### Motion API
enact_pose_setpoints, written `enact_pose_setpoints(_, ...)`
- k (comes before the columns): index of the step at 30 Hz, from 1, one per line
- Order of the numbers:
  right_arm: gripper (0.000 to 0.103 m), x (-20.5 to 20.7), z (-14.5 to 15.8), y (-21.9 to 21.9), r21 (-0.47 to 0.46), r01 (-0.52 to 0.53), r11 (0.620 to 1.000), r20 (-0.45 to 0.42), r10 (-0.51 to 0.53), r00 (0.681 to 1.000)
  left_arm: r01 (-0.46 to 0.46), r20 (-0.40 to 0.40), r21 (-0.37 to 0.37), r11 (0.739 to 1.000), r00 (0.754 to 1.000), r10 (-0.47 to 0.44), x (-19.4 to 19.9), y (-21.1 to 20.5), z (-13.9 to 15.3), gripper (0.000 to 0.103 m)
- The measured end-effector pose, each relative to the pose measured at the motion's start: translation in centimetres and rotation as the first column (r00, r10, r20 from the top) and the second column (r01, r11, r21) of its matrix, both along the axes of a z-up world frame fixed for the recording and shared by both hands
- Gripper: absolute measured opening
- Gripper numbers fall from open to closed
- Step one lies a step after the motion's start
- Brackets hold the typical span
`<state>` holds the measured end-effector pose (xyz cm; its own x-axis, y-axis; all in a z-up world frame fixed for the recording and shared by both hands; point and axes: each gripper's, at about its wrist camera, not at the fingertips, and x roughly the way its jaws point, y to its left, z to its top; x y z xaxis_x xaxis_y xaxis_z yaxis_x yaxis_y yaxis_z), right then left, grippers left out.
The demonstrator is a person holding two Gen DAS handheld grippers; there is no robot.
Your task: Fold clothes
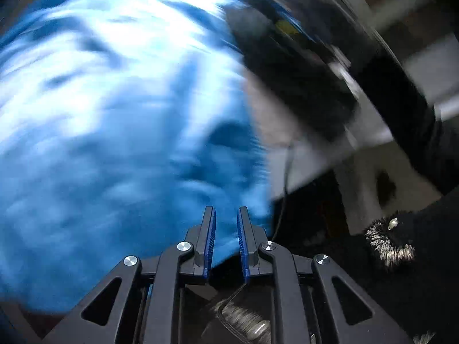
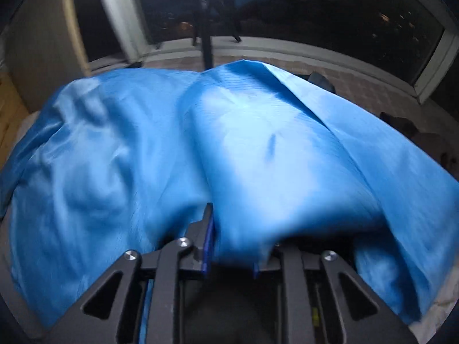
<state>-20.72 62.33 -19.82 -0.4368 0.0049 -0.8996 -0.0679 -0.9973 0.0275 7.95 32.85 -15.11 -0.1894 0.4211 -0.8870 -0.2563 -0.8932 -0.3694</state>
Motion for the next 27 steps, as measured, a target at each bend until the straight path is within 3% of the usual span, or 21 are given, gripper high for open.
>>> enact_pose_setpoints(2, 0.021, 3.1, 1.3, -1.2, 0.010, -0.050, 0.999, -0.034, 0.051, 0.998, -0.175, -0.027, -0.071, 0.982, 0.984, 0.174, 1.5, -6.4, 0.1, 0.019)
enact_pose_setpoints(4, 0.021, 6.5, 2.5, -2.8, 0.021, -0.112, 0.993, -0.078, 0.113, 0.991, -0.405, -0.025, -0.151, 0.902, 0.914, 0.406, 3.7, -14.0, -1.2, 0.020)
enact_pose_setpoints(6, 0.021, 8.8, 3.2, -4.9, -0.030, -0.171, 0.985, -0.103, 0.167, 0.981, -0.577, -0.052, -0.200, 0.792, 0.814, 0.579, 5.2, -21.0, -2.8, 0.020)
enact_pose_setpoints(8, 0.021, 10.5, 3.5, -7.2, -0.099, -0.227, 0.969, -0.121, 0.215, 0.969, -0.663, -0.045, -0.212, 0.718, 0.740, 0.671, 5.9, -25.7, -4.1, 0.020)
enact_pose_setpoints(11, 0.021, 11.3, 0.9, -13.2, -0.116, -0.310, 0.944, -0.083, 0.302, 0.950, -0.717, -0.038, -0.169, 0.676, 0.690, 0.723, 5.4, -29.6, -5.6, 0.020)
enact_pose_setpoints(14, 0.021, 11.5, -2.7, -17.6, -0.110, -0.381, 0.918, -0.013, 0.382, 0.924, -0.693, -0.074, -0.172, 0.700, 0.718, 0.692, 3.7, -30.1, -6.2, 0.033)
enact_pose_setpoints(16, 0.021, 11.6, -4.4, -18.7, -0.077, -0.384, 0.920, 0.022, 0.386, 0.922, -0.680, -0.087, -0.186, 0.709, 0.730, 0.678, 2.5, -30.3, -6.6, 0.033)
enact_pose_setpoints(18, 0.021, 11.8, -6.1, -19.8, -0.043, -0.385, 0.922, 0.056, 0.387, 0.920, -0.660, -0.081, -0.183, 0.729, 0.749, 0.658, 1.9, -29.9, -6.4, 0.017)
enact_pose_setpoints(19, 0.021, 11.8, -6.4, -19.9, -0.040, -0.384, 0.922, 0.061, 0.386, 0.921, -0.649, -0.079, -0.180, 0.739, 0.759, 0.647, 1.6, -29.8, -6.3, 0.000)
enact_pose_setpoints(21, 0.021, 11.9, -6.9, -20.0, -0.032, -0.384, 0.923, 0.069, 0.385, 0.920, -0.635, -0.097, -0.193, 0.748, 0.771, 0.630, 1.4, -29.2, -6.2, 0.000)
enact_pose_setpoints(22, 0.021, 11.9, -7.2, -20.1, -0.023, -0.383, 0.924, 0.074, 0.383, 0.921, -0.635, -0.113, -0.215, 0.742, 0.771, 0.627, 1.6, -29.4, -5.9, 0.000)
enact_pose_setpoints(24, 0.021, 11.5, -7.8, -19.9, -0.022, -0.385, 0.923, 0.087, 0.385, 0.919, -0.659, -0.135, -0.284, 0.697, 0.747, 0.651, 2.5, -30.2, -5.6, 0.000)
enact_pose_setpoints(27, 0.021, 11.5, -8.3, -19.8, 0.013, -0.386, 0.922, 0.086, 0.384, 0.919, -0.673, -0.130, -0.325, 0.664, 0.727, 0.674, 4.1, -31.8, -5.3, 0.004)
